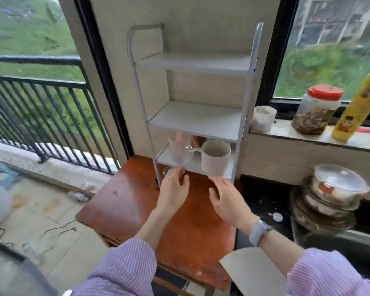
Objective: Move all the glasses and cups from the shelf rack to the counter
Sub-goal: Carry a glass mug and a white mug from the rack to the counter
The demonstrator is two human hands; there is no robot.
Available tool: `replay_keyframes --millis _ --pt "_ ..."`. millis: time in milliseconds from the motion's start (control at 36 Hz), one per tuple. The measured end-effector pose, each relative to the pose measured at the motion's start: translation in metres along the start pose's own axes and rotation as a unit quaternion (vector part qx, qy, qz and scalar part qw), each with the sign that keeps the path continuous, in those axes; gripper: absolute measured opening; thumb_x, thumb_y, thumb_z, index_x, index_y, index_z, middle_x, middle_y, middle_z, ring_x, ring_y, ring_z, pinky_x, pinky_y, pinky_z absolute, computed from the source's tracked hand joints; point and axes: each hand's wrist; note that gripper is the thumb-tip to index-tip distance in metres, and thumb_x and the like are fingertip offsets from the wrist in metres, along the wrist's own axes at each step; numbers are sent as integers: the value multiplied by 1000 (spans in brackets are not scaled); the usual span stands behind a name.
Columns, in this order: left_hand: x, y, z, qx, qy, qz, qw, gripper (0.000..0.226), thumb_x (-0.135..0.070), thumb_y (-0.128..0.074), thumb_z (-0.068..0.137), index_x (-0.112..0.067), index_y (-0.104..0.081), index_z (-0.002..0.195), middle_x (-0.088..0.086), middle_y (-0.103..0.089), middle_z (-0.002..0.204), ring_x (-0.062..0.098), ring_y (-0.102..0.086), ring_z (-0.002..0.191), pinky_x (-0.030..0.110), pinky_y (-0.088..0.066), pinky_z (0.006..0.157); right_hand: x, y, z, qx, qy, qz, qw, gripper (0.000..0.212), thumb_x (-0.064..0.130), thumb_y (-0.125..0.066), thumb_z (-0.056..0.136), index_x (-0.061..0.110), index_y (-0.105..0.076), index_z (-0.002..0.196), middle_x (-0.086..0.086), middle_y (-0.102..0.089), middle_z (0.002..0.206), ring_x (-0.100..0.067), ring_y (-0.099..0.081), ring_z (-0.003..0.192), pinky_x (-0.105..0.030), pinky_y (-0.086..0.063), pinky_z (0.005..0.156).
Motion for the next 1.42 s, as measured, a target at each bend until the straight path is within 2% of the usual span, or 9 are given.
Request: replay_keyframes --millis 250,444,611,750,917,1056,1139,1333,1417 --pt "14 -40 81 -34 44 -91 994 35 -39 -56 88 -12 -63 110 5 -69 109 15 -61 96 23 -40 77 -6 -22 46 -29 -65 -3 997 37 19 -44 93 17 -46 131 -8 -57 122 -22 -53 113 -29 -42 95" --pt "19 -58 96 -94 22 -75 992 20 -29 -54 90 -15 -64 100 7 -70 97 25 -63 89 43 -50 82 -14 -34 56 -49 -71 3 996 32 15 -45 93 17 -52 124 -4 -59 122 -16 -54 112 -16 -36 92" --pt "51 -26 93 -88 -10 -132 987 10 -13 -57 90 -9 -64 95 -4 -66 83 7 -58 73 2 -38 64 -3 -53 71 -54 -49 63 995 38 9 -45 93 14 -47 130 -8 -57 124 -16 -51 116 -13 -33 98" --pt "71 2 97 -56 -21 -156 986 11 -9 -63 85 -7 -68 95 -2 -69 84 4 -63 73 9 -48 68 15 -76 102 -36 -88 160 983 49 7 -43 93 13 -31 140 -10 -41 140 -20 -39 130 -33 -30 112" --pt "77 10 98 -51 -28 -138 989 6 -11 -64 85 -9 -69 88 -2 -67 78 1 -56 66 8 -41 62 20 -86 138 -75 -205 286 933 45 4 -42 92 9 -33 136 -11 -42 140 -23 -42 128 -35 -33 110" --pt "73 14 101 -1 -25 -174 984 10 -13 -57 89 -6 -65 91 4 -68 82 13 -62 78 21 -48 71 18 -86 142 -107 -236 320 911 25 11 -45 91 8 -48 116 -1 -53 102 -13 -52 92 -25 -39 84" --pt "68 14 104 40 -25 -192 980 21 -24 -52 93 -6 -61 87 -4 -63 73 2 -58 67 13 -45 64 13 -88 129 -149 -234 327 903 2 17 -47 91 15 -48 91 3 -46 78 -6 -47 72 -17 -38 67" --pt "54 0 99 87 34 -220 971 35 -34 -36 98 -10 -61 94 -1 -50 68 16 -51 73 28 -43 73 -2 -80 97 -217 -235 361 876 23 35 -50 91 12 -51 89 2 -48 70 -5 -51 63 -17 -45 63" --pt "53 -6 88 59 30 -213 975 33 -31 -33 99 -13 -58 89 0 -49 68 11 -49 66 15 -40 62 -8 -74 82 -238 -225 349 878 30 42 -49 90 16 -53 76 14 -44 48 1 -46 45 -11 -40 48"
Point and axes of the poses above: each hand's wrist, its own z-axis towards the middle knuckle, its own y-axis out of the back of the hand, x = y × z
